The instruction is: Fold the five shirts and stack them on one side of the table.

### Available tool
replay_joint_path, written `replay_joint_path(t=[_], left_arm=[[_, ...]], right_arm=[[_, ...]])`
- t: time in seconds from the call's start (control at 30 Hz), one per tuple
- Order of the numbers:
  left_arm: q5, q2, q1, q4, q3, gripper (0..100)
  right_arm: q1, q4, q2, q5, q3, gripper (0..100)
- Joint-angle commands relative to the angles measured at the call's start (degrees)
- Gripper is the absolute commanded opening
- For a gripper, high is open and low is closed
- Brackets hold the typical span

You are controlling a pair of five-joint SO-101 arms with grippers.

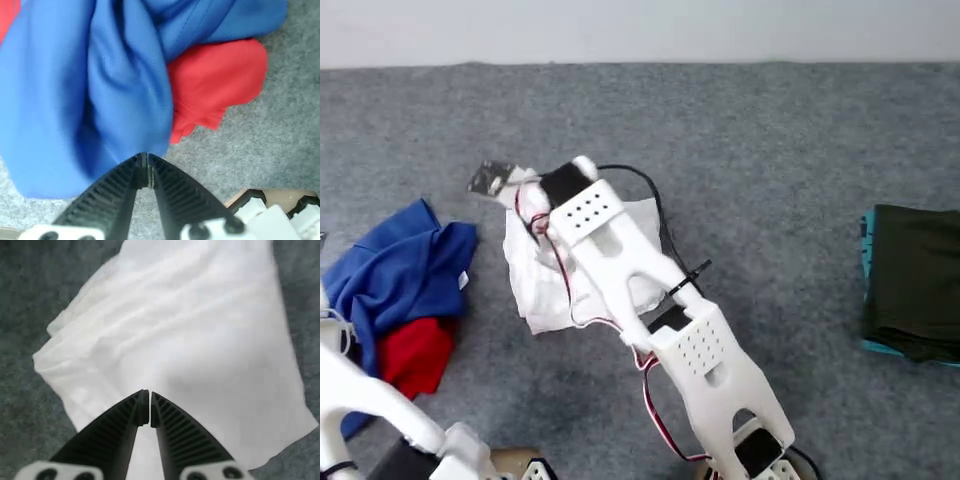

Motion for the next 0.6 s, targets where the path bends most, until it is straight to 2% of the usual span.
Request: replay_joint_path(t=[0.0,0.1,0.3,0.57], left_arm=[[-0.18,-1.93,1.05,0.62,-0.22,2],[-0.18,-1.93,0.79,0.62,-0.22,2],[-0.18,-1.93,0.79,0.62,-0.22,2],[-0.18,-1.93,0.79,0.70,-0.22,2]], right_arm=[[1.71,-4.97,-4.26,-0.62,-3.34,1.9],[0.22,-5.14,-4.26,-0.62,-3.25,3.2],[-1.36,-8.66,-1.10,-0.70,-3.60,20.2],[-1.54,-27.12,4.09,-0.70,-3.60,18.1]])
